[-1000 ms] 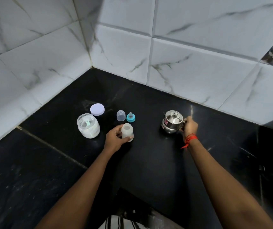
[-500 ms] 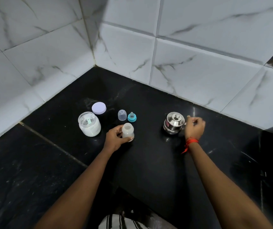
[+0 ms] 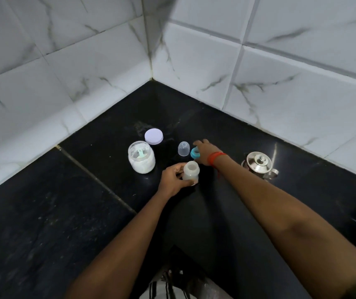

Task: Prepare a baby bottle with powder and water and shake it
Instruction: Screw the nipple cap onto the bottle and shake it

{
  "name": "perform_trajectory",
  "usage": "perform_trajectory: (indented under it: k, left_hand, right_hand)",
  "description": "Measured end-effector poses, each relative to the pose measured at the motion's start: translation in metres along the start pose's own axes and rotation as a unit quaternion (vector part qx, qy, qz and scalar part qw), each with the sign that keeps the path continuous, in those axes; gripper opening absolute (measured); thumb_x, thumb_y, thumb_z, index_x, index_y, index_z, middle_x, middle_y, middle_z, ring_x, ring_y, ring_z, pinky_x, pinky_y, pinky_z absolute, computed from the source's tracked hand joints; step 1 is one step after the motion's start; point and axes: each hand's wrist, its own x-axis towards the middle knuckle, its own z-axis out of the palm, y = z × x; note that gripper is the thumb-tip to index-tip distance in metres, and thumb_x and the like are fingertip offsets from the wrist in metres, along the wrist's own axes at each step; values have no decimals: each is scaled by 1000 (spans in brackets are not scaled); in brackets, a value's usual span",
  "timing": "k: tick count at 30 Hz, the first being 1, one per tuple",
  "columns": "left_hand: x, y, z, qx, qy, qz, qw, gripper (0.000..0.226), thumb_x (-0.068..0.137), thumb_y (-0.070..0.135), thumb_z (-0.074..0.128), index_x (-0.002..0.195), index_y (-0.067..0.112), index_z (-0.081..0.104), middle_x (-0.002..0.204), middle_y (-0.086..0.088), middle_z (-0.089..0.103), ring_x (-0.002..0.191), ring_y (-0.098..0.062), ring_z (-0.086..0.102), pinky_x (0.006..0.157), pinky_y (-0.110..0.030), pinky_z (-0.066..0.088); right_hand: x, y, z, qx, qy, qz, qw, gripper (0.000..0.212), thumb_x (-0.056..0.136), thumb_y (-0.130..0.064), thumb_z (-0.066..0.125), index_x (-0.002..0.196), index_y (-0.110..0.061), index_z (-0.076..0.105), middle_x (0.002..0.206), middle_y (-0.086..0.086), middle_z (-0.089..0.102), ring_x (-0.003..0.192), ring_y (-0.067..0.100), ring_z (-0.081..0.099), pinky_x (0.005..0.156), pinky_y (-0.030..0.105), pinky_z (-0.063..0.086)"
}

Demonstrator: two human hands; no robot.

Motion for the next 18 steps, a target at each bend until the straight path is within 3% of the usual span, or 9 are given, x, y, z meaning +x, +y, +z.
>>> perform_trajectory:
  k: [6, 9, 12, 15, 18]
  left_hand:
    - [0, 0, -1, -5, 1, 5, 1000, 63, 68, 5, 95, 125, 17, 71, 118, 5, 75, 113, -7, 69, 97, -19, 53]
    - [0, -1, 0, -1, 1, 0, 1000, 62, 68, 3, 94, 124, 16, 71, 116, 6, 75, 105, 4, 69, 93, -16, 52]
    - [2, -2, 1, 2, 0, 2, 1000, 62, 68, 2, 94, 124, 13, 71, 113, 7, 74, 98, 14, 67, 88, -11, 51]
    - [2, -2, 1, 6, 5, -1, 1000, 62, 68, 0, 94, 124, 12, 71, 113, 6, 74, 95, 15, 67, 87, -9, 50]
    - [0, 0, 1, 24, 9, -4, 1000, 61, 69, 3, 93, 125, 12, 70, 114, 5, 75, 101, 2, 69, 88, -12, 52]
  right_hand:
    - [7, -1, 16, 39, 78, 18, 996, 56, 86, -35, 76, 133, -13, 54, 134, 16, 49, 118, 38, 58, 100, 46, 50]
    - [-7, -1, -2, 121, 124, 13, 985, 54, 84, -35, 78, 129, -14, 59, 130, 13, 55, 114, 32, 60, 99, 42, 51]
    - [-35, -4, -30, 200, 171, -70, 962, 50, 79, -28, 84, 123, -15, 66, 121, 5, 66, 106, 20, 64, 99, 37, 54]
    - [-65, -7, -45, 178, 112, -165, 964, 52, 76, -21, 86, 124, -19, 68, 115, -5, 64, 100, 13, 63, 96, 29, 54]
    - [-76, -12, -34, 51, 55, -197, 978, 53, 78, -18, 82, 128, -21, 66, 125, 2, 66, 110, 18, 63, 98, 31, 51]
